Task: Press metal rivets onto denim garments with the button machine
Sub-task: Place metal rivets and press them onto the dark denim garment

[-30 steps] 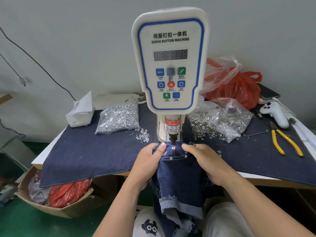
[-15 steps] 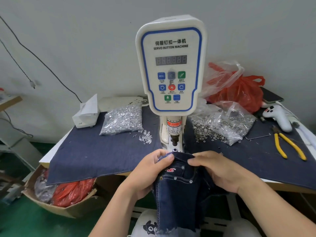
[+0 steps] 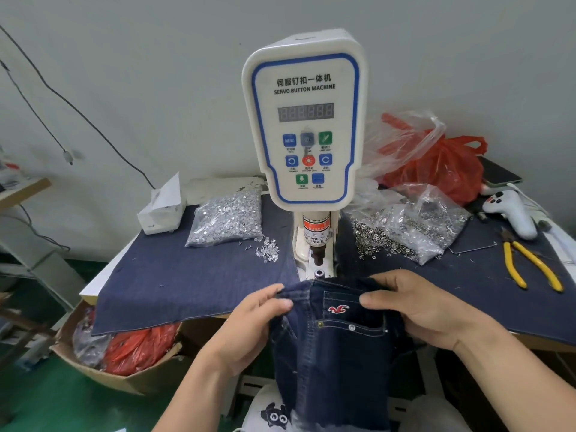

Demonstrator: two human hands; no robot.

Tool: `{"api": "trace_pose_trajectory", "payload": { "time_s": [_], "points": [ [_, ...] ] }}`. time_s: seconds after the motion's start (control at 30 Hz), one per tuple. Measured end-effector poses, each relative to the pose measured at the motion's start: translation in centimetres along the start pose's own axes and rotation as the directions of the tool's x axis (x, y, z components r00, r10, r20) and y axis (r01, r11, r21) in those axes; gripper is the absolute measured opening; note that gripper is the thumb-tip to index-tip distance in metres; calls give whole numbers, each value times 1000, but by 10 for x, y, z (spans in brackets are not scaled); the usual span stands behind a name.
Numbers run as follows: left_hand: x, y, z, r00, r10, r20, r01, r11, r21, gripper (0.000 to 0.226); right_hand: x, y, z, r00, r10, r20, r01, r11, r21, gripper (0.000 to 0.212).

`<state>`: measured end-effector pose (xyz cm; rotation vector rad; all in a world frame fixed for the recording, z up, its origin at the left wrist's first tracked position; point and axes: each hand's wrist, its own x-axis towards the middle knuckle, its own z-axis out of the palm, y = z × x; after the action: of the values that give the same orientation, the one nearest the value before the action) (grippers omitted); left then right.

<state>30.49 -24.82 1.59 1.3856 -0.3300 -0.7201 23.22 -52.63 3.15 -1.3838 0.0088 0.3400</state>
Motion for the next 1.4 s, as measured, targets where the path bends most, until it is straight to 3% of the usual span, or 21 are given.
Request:
{"api": "trace_pose_trajectory", "payload": {
  "time_s": [0.1,0.27,0.4,0.47,0.53,0.6,0.67,0.8,0.93,1.1,1.23,1.33,1.4],
  "points": [
    [4,0,10,1000,1,15,1,990,-143,36,2,0,0,999,22,-41,-24,998,-57,28],
    [9,7,24,986,-167,24,168,981,-92,61,2,-2,1,993,30,-114,-49,986,-162,17],
    [13,9,25,990,-139,-9,139,990,30,44,0,-5,1,985,65,-161,-120,928,-354,11],
    [16,7,23,995,-99,-17,99,995,-8,34,2,-9,-3,980,43,-195,-138,853,-504,18],
    [20,6,19,997,-77,-2,77,997,29,31,11,-12,-12,938,-92,-335,-157,749,-644,19],
    [24,5,13,999,-44,6,43,995,91,28,24,-14,-26,824,-286,-490,-288,533,-795,13],
    [28,7,8,1000,0,24,-3,989,145,25,38,-15,-36,735,-432,-522,-399,348,-849,11],
    [34,11,2,999,30,40,-40,958,283,18,61,-6,-42,746,-472,-469,-404,240,-883,13],
    [37,2,-4,1000,26,10,-28,961,275,16,74,5,-45,743,-503,-442,-413,176,-894,17],
    [35,4,0,996,50,-72,-21,935,353,37,83,7,-51,747,-435,-502,-457,212,-864,24],
    [36,2,6,961,12,-275,107,904,413,61,83,-1,-47,760,-377,-530,-480,224,-848,25],
    [36,3,8,903,123,-412,105,867,488,54,73,-7,-40,704,-471,-532,-358,411,-838,14],
    [37,6,6,832,223,-508,72,864,498,30,66,-12,-31,676,-441,-590,-230,634,-738,12]
  ]
}}
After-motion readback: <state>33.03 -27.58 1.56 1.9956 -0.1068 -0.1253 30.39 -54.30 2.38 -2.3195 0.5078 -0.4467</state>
